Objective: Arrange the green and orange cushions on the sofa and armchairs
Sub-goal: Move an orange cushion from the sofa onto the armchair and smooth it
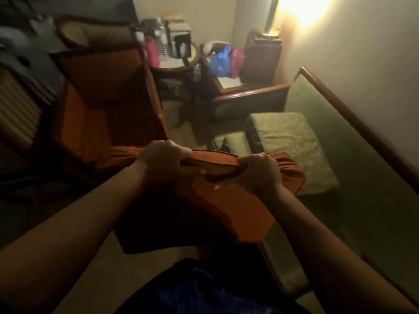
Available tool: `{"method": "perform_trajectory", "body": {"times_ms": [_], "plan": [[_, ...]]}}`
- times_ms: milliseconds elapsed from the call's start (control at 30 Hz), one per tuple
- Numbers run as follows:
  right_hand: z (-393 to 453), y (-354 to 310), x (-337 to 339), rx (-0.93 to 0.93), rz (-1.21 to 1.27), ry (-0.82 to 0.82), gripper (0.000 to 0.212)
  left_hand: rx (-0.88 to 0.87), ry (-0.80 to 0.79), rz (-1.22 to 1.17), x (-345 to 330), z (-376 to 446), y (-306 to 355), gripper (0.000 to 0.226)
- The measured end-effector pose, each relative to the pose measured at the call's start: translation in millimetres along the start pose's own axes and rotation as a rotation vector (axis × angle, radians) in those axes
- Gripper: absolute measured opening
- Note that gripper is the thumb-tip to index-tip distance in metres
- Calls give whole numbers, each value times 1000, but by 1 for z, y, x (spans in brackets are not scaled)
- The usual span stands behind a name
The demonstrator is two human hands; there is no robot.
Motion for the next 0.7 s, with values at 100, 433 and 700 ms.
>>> {"method": "perform_trajectory", "body": {"times_ms": [100,433,700], "plan": [[67,-59,-15,114,52,-40,60,103,13,-65,33,-26,-73,66],[290,-165,-80,298,-60,-247,77,422,-7,-117,76,-16,-279,83],[488,-191,-143,404,-122,-420,60,585,-218,-78,90,70,-453,112]]}}
Point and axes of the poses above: each hand's wrist, its own z-axis towards the middle knuckle, its own x-axis out of the back of the hand, y = z × x, the point moved 3 cm from there along z, towards the middle knuckle, and after that the axes turned 5 degrees about -y, right-handed, at the moved point
